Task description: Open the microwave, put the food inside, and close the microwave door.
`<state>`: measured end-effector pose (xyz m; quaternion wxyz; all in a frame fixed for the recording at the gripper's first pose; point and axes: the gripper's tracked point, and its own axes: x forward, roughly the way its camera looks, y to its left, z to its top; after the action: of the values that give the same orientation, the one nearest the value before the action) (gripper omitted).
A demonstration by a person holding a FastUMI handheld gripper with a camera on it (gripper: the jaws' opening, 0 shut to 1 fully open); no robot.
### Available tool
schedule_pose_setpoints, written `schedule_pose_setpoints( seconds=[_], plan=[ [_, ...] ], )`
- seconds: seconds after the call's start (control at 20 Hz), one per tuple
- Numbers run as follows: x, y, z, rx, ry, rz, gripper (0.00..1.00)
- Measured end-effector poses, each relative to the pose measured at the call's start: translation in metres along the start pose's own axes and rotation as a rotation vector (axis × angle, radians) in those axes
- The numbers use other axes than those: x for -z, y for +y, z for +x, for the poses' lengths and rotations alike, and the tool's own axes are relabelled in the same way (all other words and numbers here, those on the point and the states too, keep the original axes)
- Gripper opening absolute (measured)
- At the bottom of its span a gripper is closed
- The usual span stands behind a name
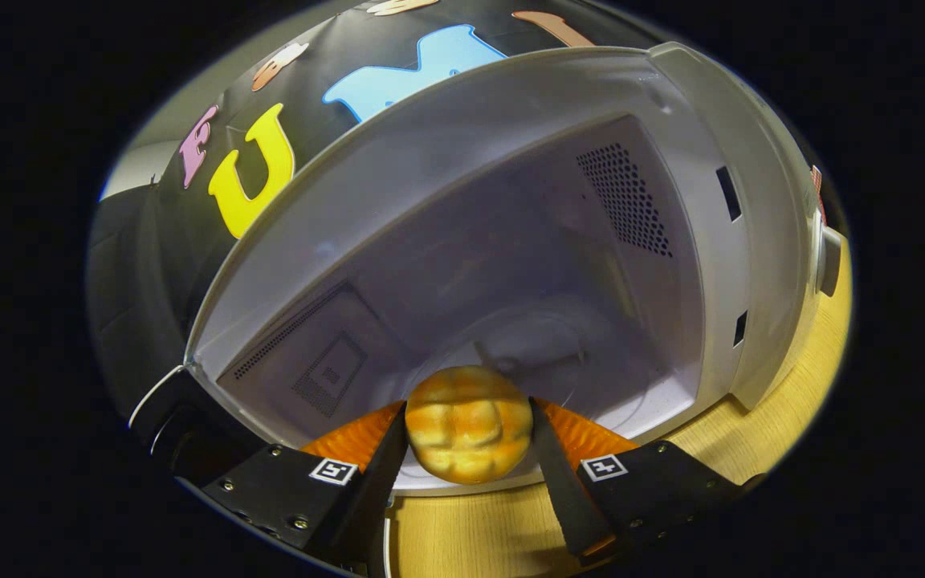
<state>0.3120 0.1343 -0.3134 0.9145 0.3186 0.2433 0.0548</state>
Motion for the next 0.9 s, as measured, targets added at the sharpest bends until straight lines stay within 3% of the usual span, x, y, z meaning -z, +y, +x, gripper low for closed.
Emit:
schedule_pose_setpoints(
  seconds=[0.2,0.45,0.9],
  plan=[
    [-0.007,-0.001,0.003,0.025,-0.027,-0.002,0.97],
    [-0.008,0.006,-0.017,0.013,-0.011,-0.07,0.97],
    [-0.039,0.05,-0.12,-0.053,-0.09,-0.224,0.97]
  ],
)
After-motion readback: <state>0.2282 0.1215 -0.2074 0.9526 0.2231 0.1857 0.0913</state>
